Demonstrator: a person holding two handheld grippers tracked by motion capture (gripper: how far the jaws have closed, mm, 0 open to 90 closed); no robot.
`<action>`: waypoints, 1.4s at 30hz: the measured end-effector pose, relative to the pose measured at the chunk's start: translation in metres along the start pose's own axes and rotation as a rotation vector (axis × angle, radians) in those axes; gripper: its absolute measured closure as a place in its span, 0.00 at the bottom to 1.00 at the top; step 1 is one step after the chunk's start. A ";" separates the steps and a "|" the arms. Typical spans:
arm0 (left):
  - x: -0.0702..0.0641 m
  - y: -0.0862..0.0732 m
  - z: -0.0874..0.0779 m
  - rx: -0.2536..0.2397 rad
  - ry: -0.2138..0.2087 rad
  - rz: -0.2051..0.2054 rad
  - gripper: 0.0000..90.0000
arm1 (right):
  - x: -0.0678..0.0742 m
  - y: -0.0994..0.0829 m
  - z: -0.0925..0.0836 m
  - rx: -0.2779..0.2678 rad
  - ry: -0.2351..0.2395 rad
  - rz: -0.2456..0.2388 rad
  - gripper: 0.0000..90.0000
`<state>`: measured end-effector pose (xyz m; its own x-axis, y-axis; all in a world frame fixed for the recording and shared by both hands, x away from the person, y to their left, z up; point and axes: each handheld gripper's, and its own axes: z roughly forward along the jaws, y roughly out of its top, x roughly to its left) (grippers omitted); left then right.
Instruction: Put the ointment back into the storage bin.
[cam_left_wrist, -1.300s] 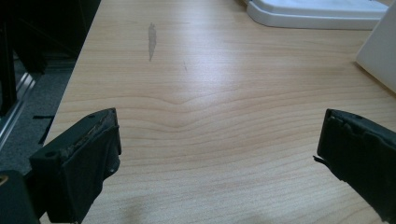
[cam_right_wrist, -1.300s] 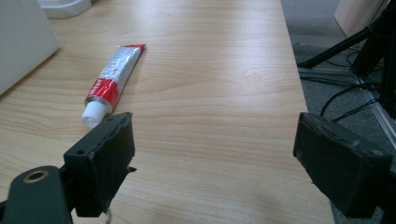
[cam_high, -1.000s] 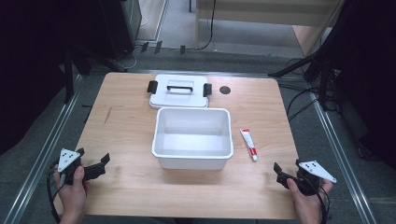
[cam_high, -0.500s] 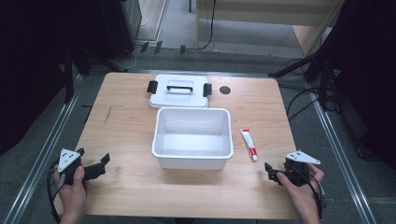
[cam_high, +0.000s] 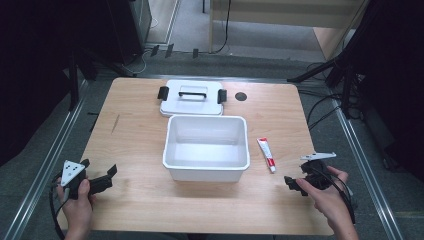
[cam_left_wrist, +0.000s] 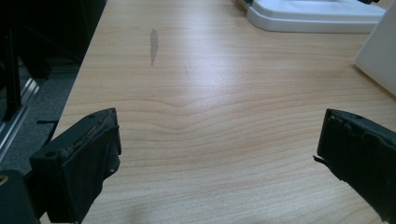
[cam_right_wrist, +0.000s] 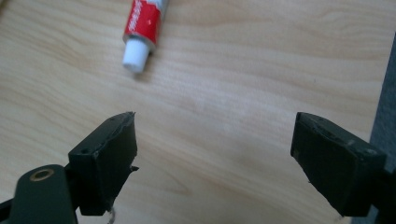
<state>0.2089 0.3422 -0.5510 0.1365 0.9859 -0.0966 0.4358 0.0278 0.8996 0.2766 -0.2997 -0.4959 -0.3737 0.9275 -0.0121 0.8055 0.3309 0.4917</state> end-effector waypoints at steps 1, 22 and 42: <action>0.000 0.000 0.000 -0.004 0.000 -0.004 0.00 | 0.000 0.002 -0.001 0.035 -0.006 0.001 0.17; -0.003 0.000 0.001 0.009 0.005 0.032 0.00 | 0.004 0.049 -0.009 0.310 -0.038 -0.039 0.16; -0.002 0.002 0.004 0.037 -0.002 0.022 0.00 | 0.014 0.095 0.006 0.350 0.025 -0.030 0.29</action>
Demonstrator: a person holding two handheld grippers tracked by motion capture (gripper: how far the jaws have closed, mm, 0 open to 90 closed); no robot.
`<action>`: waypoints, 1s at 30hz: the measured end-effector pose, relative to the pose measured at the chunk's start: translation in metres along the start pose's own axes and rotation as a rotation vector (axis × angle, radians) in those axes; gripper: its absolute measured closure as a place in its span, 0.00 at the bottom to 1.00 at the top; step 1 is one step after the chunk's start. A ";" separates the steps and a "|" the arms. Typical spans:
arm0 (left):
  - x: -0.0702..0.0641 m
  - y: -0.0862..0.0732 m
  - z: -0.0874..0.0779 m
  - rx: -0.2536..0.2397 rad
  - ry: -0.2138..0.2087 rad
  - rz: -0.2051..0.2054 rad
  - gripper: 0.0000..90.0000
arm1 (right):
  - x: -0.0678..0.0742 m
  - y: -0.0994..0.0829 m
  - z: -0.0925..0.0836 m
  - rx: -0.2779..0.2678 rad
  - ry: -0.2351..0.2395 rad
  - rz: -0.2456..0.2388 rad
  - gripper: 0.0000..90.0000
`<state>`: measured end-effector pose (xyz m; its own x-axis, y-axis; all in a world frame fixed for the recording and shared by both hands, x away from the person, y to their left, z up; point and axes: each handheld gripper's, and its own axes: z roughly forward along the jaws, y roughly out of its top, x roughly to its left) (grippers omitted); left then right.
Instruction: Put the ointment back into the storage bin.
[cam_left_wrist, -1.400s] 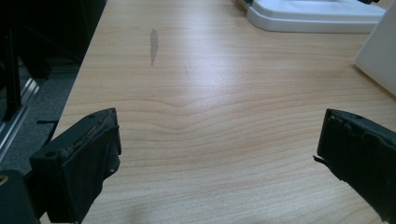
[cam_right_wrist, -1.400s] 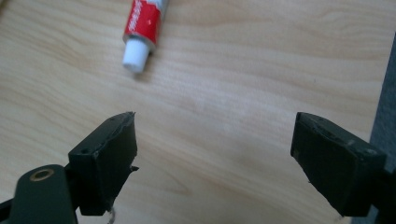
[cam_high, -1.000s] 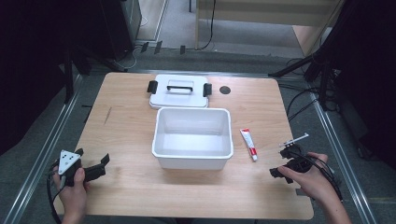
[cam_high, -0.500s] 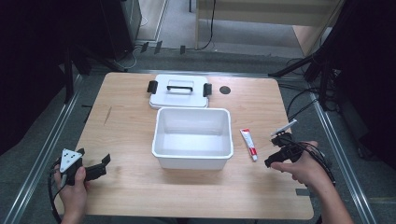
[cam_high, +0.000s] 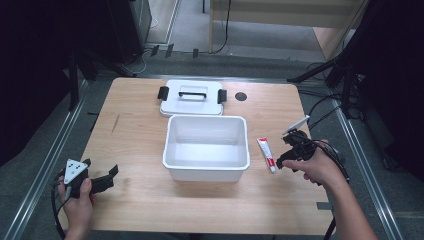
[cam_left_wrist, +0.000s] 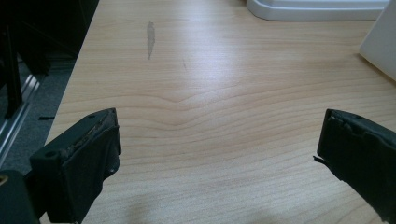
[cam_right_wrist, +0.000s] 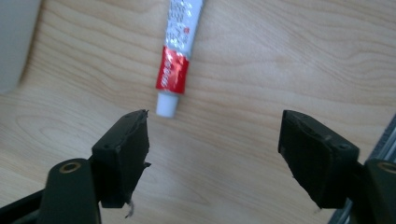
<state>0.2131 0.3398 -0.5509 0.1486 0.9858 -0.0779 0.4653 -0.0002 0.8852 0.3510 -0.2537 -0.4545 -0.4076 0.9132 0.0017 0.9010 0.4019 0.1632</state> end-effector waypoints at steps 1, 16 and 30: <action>0.000 0.000 0.000 0.000 0.001 -0.001 0.00 | 0.000 0.003 0.000 -0.002 0.006 0.009 0.31; 0.001 0.000 -0.001 -0.007 0.003 -0.013 0.00 | 0.007 0.030 0.021 0.040 0.081 0.084 0.52; 0.001 -0.001 -0.001 -0.010 0.000 -0.016 0.00 | 0.013 0.045 0.038 0.106 0.083 0.128 0.59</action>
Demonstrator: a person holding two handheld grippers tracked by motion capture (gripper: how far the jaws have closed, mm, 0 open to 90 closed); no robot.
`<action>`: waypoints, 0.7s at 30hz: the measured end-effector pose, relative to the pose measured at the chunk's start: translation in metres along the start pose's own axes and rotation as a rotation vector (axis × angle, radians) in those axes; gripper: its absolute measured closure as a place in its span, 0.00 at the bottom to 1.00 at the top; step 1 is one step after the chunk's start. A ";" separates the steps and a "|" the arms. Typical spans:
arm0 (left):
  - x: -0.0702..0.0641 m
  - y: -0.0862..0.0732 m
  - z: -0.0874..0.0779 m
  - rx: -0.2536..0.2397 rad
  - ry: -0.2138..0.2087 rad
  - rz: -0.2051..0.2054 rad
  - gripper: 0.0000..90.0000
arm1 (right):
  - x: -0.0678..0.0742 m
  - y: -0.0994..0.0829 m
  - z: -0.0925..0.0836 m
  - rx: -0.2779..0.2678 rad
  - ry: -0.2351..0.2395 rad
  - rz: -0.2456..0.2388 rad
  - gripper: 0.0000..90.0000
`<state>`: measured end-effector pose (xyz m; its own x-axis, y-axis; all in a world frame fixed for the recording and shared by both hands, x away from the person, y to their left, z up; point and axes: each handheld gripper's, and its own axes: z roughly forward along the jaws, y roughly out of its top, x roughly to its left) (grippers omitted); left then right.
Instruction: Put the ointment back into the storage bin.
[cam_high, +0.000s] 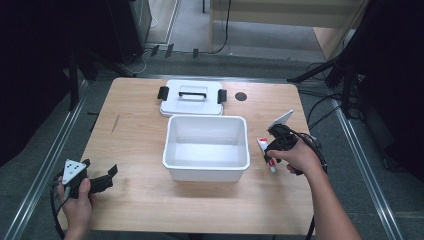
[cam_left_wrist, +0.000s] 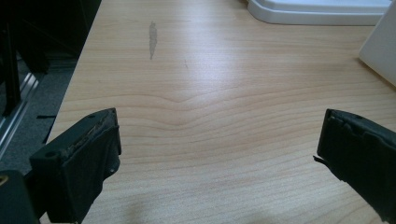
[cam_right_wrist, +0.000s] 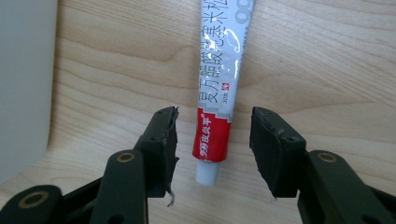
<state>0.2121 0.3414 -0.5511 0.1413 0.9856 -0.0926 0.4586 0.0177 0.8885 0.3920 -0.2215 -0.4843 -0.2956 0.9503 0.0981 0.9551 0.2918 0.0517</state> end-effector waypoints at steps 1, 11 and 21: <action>0.000 0.000 0.000 0.000 -0.001 0.001 0.00 | 0.001 0.001 0.002 0.005 -0.002 -0.001 0.60; 0.000 0.000 0.000 -0.001 -0.004 -0.003 0.00 | 0.005 0.011 0.016 0.022 -0.023 0.032 0.70; 0.001 0.000 0.000 -0.002 -0.007 -0.005 0.00 | 0.008 0.013 0.021 0.028 -0.054 0.029 0.75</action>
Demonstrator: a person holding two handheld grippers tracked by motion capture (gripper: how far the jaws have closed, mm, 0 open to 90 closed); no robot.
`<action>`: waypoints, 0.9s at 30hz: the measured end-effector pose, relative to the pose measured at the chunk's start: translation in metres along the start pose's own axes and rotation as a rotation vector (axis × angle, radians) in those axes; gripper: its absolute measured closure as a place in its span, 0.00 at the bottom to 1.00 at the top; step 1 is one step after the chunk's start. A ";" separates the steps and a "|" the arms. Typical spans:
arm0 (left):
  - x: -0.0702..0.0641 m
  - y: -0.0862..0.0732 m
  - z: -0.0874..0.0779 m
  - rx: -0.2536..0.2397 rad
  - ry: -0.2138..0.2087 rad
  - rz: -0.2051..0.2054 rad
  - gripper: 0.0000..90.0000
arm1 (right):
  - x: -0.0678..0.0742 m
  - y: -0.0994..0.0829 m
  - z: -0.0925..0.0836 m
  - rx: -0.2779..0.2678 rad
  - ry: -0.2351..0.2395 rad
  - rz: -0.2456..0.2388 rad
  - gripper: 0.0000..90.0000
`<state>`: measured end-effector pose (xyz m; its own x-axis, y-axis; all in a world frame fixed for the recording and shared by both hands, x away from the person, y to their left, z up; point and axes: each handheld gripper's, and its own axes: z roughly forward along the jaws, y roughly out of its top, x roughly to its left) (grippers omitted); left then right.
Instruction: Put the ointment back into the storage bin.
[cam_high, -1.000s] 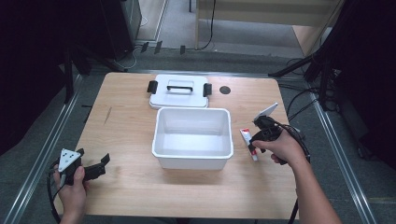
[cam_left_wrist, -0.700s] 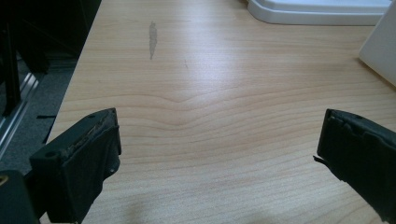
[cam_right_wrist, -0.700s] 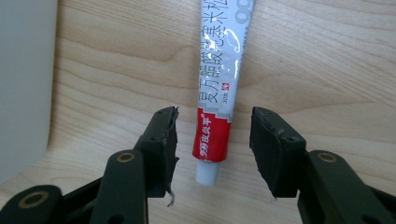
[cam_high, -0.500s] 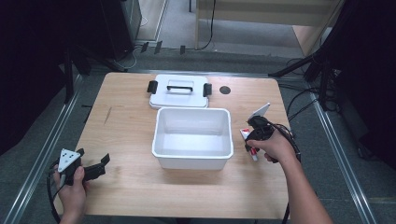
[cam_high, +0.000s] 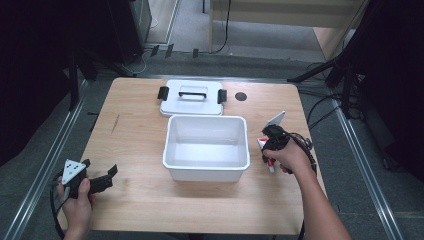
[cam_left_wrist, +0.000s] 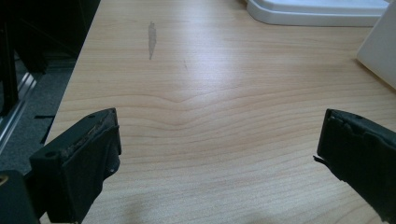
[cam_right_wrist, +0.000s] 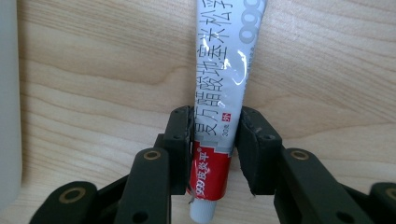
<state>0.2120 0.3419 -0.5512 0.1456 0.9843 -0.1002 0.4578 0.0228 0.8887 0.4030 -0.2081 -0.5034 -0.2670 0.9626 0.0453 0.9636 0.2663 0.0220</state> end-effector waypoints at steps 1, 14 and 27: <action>0.000 0.000 0.000 0.000 -0.001 -0.001 0.00 | 0.000 0.000 0.000 -0.006 -0.004 -0.001 0.77; 0.001 0.000 0.000 0.000 -0.006 -0.010 0.00 | 0.004 -0.001 0.000 -0.011 -0.039 -0.062 0.80; 0.001 0.000 -0.001 0.000 -0.014 -0.010 0.00 | 0.007 -0.004 -0.022 -0.050 0.002 -0.087 0.81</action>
<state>0.2110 0.3435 -0.5512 0.1529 0.9815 -0.1155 0.4592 0.0330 0.8877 0.3972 -0.2034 -0.4815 -0.3499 0.9358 0.0431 0.9351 0.3462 0.0756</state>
